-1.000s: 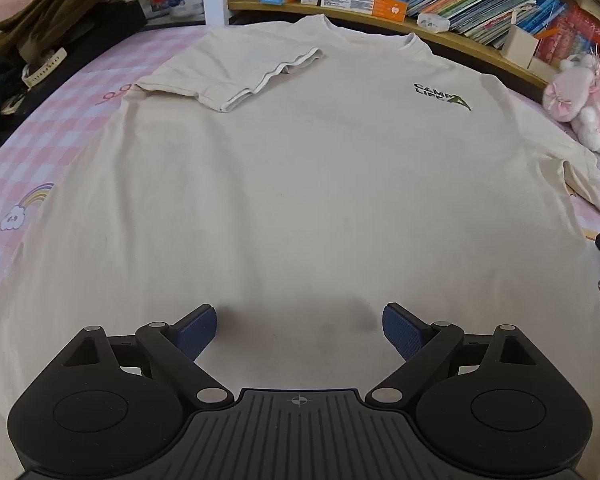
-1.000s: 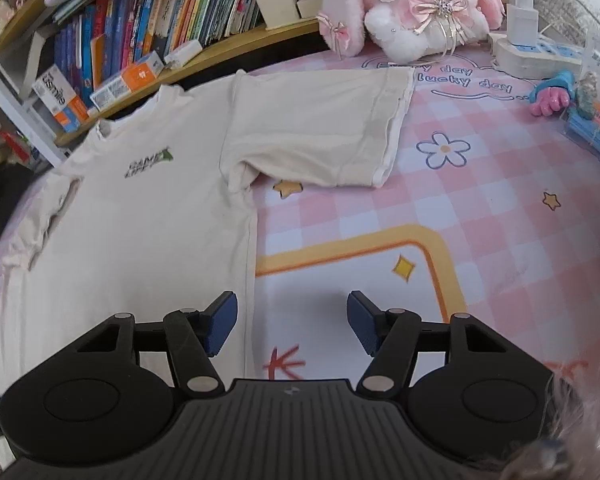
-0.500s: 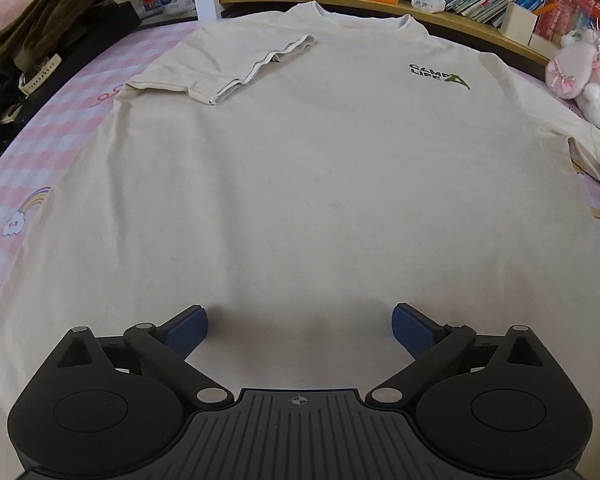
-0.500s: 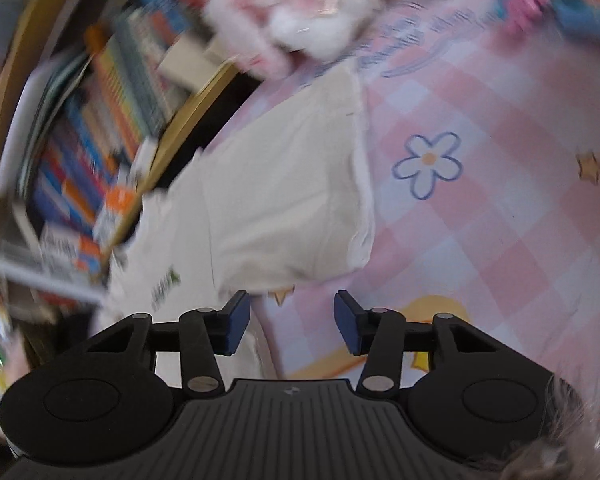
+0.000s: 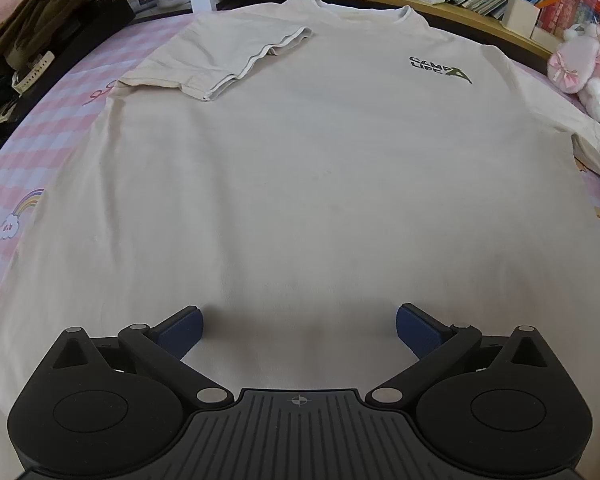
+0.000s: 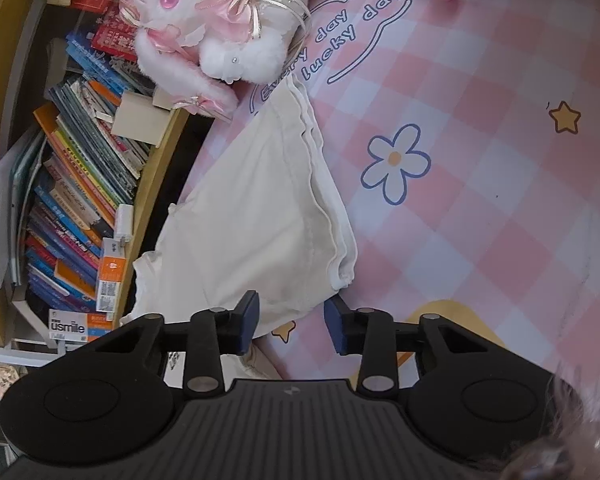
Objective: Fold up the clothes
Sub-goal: 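Move the right gripper to the other sleeve and grasp the side edge, then fold the side strip and sleeve with the right gripper toward the print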
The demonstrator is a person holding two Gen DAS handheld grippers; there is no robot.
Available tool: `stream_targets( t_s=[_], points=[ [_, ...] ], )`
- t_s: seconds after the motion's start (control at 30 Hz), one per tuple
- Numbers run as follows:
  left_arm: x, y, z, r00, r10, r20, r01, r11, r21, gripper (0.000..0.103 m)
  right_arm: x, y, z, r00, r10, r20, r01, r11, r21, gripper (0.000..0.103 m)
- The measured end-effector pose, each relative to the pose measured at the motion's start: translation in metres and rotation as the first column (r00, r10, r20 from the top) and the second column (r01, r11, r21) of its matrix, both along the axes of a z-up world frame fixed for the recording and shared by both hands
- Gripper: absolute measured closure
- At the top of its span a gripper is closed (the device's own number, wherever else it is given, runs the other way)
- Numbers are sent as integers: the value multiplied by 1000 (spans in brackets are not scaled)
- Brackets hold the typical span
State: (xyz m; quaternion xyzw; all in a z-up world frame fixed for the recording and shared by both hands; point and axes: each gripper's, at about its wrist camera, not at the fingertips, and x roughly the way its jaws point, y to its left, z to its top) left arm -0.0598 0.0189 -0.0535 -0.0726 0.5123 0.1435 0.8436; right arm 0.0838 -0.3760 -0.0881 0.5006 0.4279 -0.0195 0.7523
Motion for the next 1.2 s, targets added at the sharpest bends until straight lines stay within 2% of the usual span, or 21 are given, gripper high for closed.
stream_targets(
  t_s=[0.1, 0.2, 0.3, 0.4, 0.5, 0.63, 0.73, 0.8, 0.87, 0.9, 0.93, 1.0, 1.07, 1.1, 1.13, 1.17, 1.2],
  points=[
    [-3, 0, 0, 1000, -10, 10, 10, 1000, 6, 0, 4, 2, 2, 1000, 17, -11, -18, 999, -29, 73],
    [-5, 3, 2, 1000, -18, 16, 18, 1000, 25, 0, 6, 5, 4, 999, 25, -33, -28, 996, -81, 88],
    [-8, 6, 4, 999, -26, 22, 25, 999, 44, 0, 7, 4, 3, 999, 27, -38, -30, 995, -97, 94],
    [-11, 9, 6, 999, -36, 34, 34, 996, 78, 0, 8, 2, 1, 999, 25, -33, -28, 994, -101, 95],
    [-13, 15, 8, 997, -52, 61, 43, 989, 144, 0, 13, 6, 7, 999, 34, -35, -39, 986, -160, 96],
    [-17, 24, 8, 994, -75, 78, 65, 990, 123, 0, 26, 21, 23, 997, 71, -32, -77, 962, -262, 96],
    [-18, 31, 9, 992, -91, 93, 79, 989, 122, 0, 41, 43, 47, 991, 135, 20, -117, 914, -388, 96],
    [-17, 36, 8, 990, -94, 101, 84, 991, 100, 0, 52, 69, 67, 971, 231, 56, -170, 841, -513, 96],
    [-16, 38, 7, 989, -103, 110, 96, 993, 69, 0, 61, 108, 87, 922, 380, 73, -240, 710, -661, 96],
    [-16, 39, 7, 987, -111, 113, 105, 993, 57, 0, 66, 129, 95, 881, 468, 68, -280, 633, -722, 96],
    [-15, 39, 7, 986, -119, 113, 114, 992, 51, 0, 68, 151, 99, 826, 562, 47, -332, 551, -766, 96],
    [-14, 38, 5, 985, -136, 110, 131, 990, 44, 0, 67, 194, 96, 682, 731, -38, -437, 365, -822, 96],
    [-14, 37, 3, 983, -149, 108, 146, 989, 39, 0, 60, 227, 79, 549, 819, -168, -526, 182, -831, 96],
    [-15, 37, 3, 982, -151, 109, 148, 988, 37, 0, 58, 236, 69, 517, 828, -215, -549, 128, -826, 96],
    [-15, 37, 2, 983, -150, 109, 148, 988, 35, 0, 56, 239, 61, 514, 824, -236, -560, 114, -821, 95],
    [-16, 38, 2, 983, -148, 108, 146, 989, 33, 0, 55, 239, 54, 521, 817, -246, -568, 118, -814, 95],
    [-17, 38, 1, 983, -146, 108, 144, 989, 30, 0, 53, 238, 51, 528, 815, -238, -572, 134, -809, 88]
  ],
)
